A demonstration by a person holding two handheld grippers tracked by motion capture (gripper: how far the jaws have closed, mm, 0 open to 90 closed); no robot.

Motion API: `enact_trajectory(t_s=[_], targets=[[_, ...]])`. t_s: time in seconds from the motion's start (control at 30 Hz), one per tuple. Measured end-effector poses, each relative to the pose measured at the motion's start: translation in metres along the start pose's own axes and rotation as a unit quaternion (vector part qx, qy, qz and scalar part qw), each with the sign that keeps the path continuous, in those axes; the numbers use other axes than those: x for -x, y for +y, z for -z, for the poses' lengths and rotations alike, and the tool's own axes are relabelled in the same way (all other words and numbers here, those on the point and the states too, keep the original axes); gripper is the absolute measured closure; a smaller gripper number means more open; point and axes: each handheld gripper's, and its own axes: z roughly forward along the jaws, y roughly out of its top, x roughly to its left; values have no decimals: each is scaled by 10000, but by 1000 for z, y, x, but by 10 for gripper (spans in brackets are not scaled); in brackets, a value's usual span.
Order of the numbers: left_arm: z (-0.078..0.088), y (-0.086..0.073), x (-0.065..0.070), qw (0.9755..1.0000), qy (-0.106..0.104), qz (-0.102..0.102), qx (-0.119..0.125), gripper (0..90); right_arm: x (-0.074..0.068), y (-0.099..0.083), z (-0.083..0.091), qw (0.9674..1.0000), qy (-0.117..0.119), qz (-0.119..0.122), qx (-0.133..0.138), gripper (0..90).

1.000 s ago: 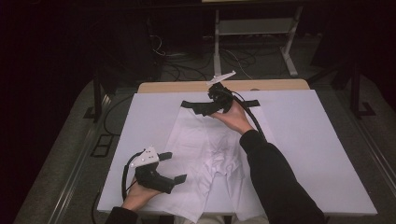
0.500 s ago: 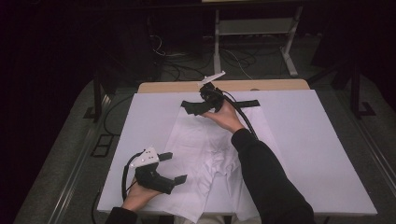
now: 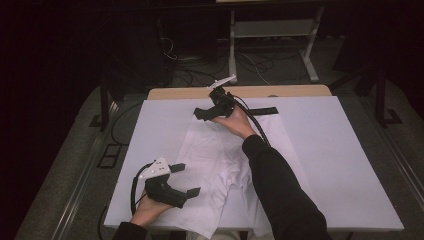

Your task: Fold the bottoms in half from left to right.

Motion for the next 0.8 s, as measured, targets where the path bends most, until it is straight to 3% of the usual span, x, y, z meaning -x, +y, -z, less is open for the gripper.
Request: enact_trajectory(t_s=[0.8], targets=[[0,1,-1,10000,-28,18,47,0,13,4,-40,9998,-158,-131,-18,0]])
